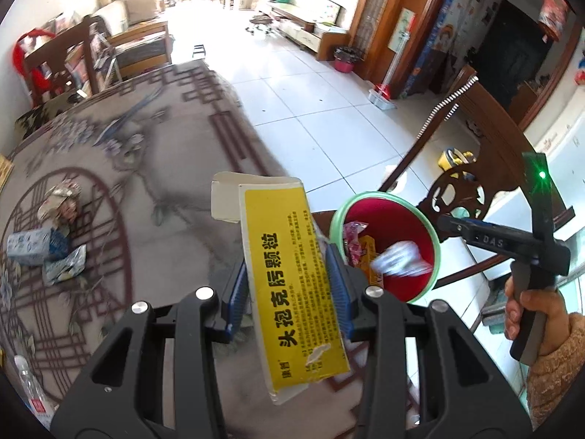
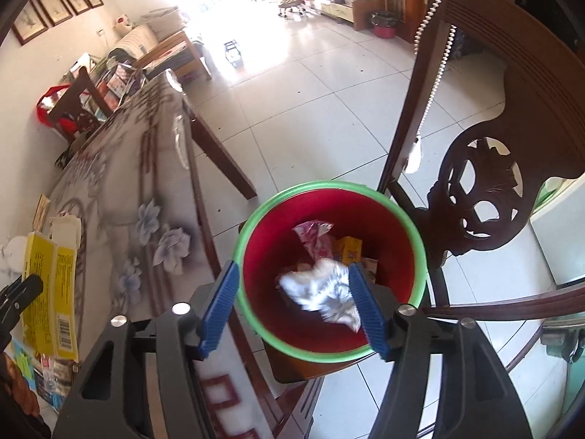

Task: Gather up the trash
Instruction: 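Carry the yellow packet over the red bucket and open the left tool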

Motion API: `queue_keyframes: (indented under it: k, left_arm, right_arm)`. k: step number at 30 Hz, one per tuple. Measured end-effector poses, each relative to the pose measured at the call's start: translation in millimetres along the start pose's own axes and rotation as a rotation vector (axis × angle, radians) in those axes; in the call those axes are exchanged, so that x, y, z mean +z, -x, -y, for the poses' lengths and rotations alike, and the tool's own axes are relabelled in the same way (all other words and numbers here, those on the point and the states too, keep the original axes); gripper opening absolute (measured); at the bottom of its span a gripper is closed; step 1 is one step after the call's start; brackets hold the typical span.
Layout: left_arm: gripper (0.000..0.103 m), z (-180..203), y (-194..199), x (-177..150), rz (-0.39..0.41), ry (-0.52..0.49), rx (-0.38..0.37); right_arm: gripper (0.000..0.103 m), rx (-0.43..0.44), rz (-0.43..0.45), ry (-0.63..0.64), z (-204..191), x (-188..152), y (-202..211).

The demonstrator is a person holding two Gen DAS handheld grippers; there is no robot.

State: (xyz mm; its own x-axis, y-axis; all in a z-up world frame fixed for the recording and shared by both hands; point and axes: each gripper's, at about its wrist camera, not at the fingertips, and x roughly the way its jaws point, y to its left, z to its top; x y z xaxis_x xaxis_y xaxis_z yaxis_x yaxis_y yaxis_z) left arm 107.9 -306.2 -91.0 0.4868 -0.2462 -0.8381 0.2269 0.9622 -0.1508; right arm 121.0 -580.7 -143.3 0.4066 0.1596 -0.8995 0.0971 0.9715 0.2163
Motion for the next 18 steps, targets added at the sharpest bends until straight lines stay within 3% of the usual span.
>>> queue_keyframes:
  k: [18]
  left_arm:
    - [0.039, 115, -66, 43, -0.048, -0.270, -0.212]
  right_arm:
    - [0.066, -0.073, 0.003, -0.144, 57, -9, 7]
